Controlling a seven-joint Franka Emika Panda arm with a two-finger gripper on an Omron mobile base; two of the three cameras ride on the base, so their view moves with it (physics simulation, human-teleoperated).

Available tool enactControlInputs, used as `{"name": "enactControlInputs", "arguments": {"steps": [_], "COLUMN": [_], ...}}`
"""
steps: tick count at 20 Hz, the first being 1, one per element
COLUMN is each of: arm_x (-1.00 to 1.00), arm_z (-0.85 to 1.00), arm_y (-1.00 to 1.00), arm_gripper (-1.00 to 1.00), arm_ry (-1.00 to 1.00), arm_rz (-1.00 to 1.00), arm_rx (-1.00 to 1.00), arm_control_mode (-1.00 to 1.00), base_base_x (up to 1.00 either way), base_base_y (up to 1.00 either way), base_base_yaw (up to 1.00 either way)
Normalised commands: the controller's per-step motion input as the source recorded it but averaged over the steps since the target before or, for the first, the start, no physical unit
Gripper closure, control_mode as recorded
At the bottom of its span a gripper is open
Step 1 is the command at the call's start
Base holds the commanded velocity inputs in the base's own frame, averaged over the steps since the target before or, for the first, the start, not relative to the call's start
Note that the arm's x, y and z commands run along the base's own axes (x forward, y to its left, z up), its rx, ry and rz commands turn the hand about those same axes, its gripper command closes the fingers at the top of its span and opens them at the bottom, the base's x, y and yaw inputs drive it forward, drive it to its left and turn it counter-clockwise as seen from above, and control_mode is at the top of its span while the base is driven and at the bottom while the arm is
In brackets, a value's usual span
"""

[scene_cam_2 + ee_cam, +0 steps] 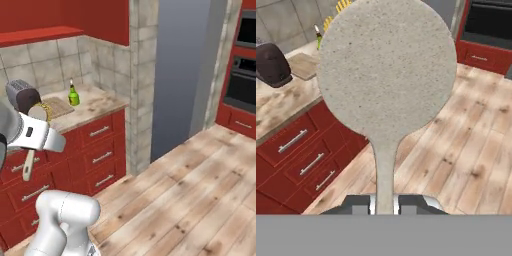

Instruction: Grab the spray bottle from the cabinet, then place it next to the cutting board for sanitizing. Then grab the dish brush from the countertop next to the sink and place it next to the cutting board.

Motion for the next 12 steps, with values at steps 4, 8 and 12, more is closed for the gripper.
{"name": "enactControlInputs", "arguments": {"steps": [4,8,12], "arm_x": [0.0,0.0,0.0], "arm_z": [0.0,0.0,0.0], "arm_y": [0.0,0.0,0.0], "arm_gripper": [1.0,1.0,1.0], "arm_ry": [0.0,0.0,0.0], "arm_rz": [0.0,0.0,0.0], "arm_rx": [0.0,0.0,0.0], "arm_control_mode": [1.0,1.0,1.0], "base_base_x": [1.0,1.0,1.0], "base_base_y": [-0.01,-0.1,-0.11], "base_base_yaw": [0.73,0.74,0.66]}}
